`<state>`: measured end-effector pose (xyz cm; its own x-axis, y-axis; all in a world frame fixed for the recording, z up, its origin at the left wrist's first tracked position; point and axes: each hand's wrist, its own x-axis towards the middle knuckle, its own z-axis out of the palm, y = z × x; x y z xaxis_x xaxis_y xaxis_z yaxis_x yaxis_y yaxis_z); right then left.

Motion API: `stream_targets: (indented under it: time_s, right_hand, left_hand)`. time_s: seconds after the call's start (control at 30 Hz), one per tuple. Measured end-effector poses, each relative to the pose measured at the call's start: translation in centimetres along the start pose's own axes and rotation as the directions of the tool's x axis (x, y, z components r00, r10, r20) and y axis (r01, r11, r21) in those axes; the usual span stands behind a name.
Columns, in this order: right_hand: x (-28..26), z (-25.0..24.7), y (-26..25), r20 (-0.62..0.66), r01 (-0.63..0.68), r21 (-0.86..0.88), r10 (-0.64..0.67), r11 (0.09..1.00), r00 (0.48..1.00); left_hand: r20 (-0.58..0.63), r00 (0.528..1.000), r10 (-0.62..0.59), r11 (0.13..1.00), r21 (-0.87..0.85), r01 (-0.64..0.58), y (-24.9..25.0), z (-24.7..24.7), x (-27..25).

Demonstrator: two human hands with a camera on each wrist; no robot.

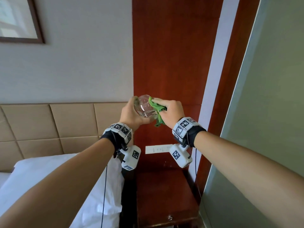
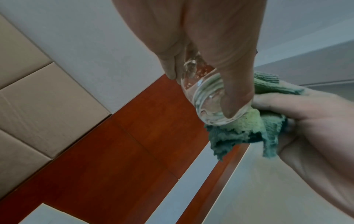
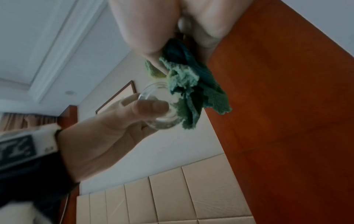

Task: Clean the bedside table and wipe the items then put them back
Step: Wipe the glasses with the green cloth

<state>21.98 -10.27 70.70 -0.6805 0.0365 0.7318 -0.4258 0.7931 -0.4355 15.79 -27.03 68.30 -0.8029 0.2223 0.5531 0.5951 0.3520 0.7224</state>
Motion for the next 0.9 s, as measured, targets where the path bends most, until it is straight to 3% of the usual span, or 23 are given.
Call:
stream_targets:
  time_s: [0.3, 0.43, 0.5, 0.73, 0.9]
  right_hand:
    - [0.4, -3.0, -1.0, 0.078, 0.002, -0.063, 0.003, 0.998, 0.997]
    - [1.3, -3.8, 0.1, -0.105, -0.158, 0.056, 0.163, 0.986, 0.981]
    - [1.8, -4.0, 0.3, -0.123, -0.200, 0.088, 0.210, 0.976, 0.970]
    - [1.7, -3.3, 0.5, 0.020, -0.221, 0.160, 0.221, 0.962, 0.975]
    - [0.8, -3.6, 0.6, 0.176, -0.309, 0.254, 0.270, 0.917, 0.947]
  left_hand:
    - [-0.028, 0.999, -0.015, 1.000, 0.005, 0.016, 0.7, -0.2, 0.8]
    - [-0.001, 1.000, -0.016, 0.999, 0.045, 0.016, 0.3, -0.1, 0.6]
    - [0.018, 1.000, -0.009, 1.000, 0.025, 0.008, 0.5, 0.1, 0.4]
    - [0.035, 0.999, 0.021, 0.999, -0.049, -0.020, 2.0, 1.6, -0.1]
    - [-0.004, 1.000, 0.005, 1.000, 0.029, -0.005, 2.6, 2.0, 0.1]
